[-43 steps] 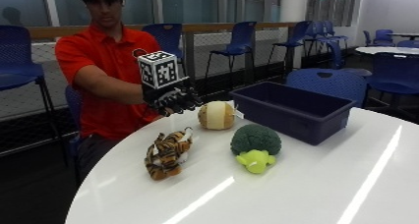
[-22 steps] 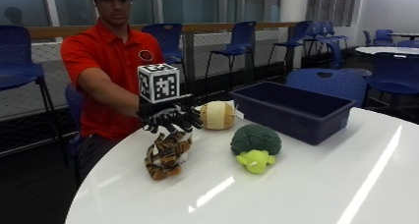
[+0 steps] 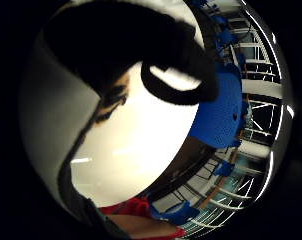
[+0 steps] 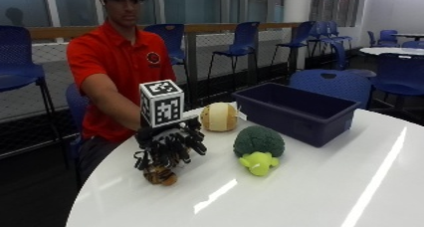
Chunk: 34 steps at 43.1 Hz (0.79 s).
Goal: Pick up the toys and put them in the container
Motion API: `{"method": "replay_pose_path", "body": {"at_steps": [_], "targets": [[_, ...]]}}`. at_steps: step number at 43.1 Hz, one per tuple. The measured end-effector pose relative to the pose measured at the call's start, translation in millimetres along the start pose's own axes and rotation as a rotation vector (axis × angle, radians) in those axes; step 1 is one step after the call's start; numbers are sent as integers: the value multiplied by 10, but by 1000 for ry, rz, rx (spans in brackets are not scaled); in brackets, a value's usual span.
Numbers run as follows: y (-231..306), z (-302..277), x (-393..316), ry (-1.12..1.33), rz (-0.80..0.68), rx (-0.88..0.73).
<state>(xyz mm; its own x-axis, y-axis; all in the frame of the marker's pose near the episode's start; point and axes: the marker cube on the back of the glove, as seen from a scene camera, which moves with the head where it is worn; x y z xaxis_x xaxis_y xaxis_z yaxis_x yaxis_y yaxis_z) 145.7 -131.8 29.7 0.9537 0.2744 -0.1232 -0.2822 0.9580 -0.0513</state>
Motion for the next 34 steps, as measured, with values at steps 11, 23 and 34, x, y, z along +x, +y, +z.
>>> {"method": "replay_pose_path", "body": {"at_steps": [11, 23, 34], "targets": [[-20, 87, 122, 33, 39, -151], [-3, 32, 191, 106, 36, -295], [43, 69, 142, 154, 79, -118]]}}
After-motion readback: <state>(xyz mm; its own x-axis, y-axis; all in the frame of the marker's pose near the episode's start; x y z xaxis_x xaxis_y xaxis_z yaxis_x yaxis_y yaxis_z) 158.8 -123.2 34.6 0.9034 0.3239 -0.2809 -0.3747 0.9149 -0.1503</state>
